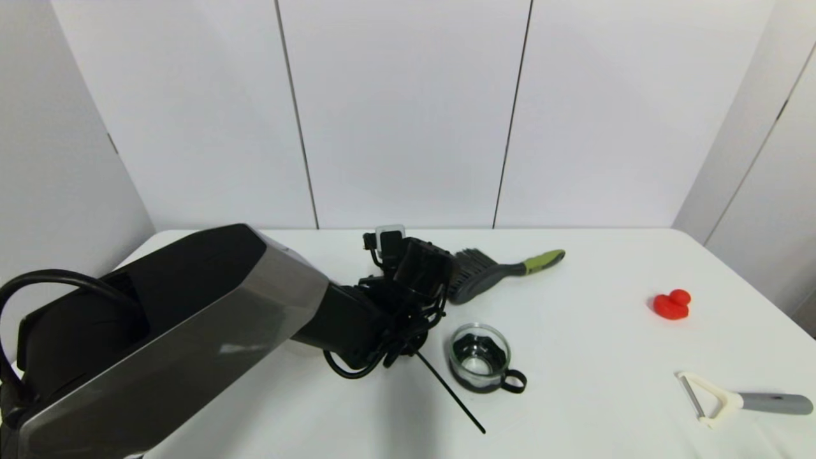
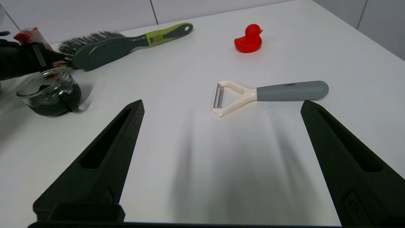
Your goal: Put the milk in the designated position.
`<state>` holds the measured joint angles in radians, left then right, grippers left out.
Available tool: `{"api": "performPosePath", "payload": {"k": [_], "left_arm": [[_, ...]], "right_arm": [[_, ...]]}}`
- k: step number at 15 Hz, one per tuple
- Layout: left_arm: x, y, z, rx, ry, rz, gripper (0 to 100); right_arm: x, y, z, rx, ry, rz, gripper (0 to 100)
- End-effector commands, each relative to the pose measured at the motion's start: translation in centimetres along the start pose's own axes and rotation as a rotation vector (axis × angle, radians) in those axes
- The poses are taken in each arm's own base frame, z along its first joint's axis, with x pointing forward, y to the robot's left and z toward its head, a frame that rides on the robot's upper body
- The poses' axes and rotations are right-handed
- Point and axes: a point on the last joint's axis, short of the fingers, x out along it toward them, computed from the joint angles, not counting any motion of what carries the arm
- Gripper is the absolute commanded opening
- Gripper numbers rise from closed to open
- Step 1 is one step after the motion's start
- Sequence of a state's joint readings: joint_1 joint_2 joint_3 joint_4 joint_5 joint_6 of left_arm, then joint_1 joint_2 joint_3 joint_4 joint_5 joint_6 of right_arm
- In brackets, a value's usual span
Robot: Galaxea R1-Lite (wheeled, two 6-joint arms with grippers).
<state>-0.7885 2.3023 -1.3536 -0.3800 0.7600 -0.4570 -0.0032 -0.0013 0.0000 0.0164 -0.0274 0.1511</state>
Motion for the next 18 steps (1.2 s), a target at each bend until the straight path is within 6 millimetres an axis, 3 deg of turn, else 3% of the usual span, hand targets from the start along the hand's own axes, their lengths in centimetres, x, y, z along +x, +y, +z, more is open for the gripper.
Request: {"api": "performPosePath", "payload": {"k": [1, 9, 14, 18], "left_arm": [[-0.7, 0.0, 1.3, -0.021, -0.028, -0.007, 100], [-1.4, 0.1, 2.3, -0.034, -0.044, -0.018, 100], [-3.7, 0.8, 5.8, -0.057, -0.104, -0.048, 100], [-6.6, 2.0, 9.5, -0.119, -0.170, -0.081, 100]], "right_arm": [[0.0, 0.0, 0.0, 0.001, 0.002, 0.000, 100], [0.0, 0.0, 0.0, 0.001, 0.002, 0.000, 100], [0.0, 0.0, 0.0, 0.001, 0.002, 0.000, 100], [0.0, 0.0, 0.0, 0.001, 0.002, 0.000, 100]]}}
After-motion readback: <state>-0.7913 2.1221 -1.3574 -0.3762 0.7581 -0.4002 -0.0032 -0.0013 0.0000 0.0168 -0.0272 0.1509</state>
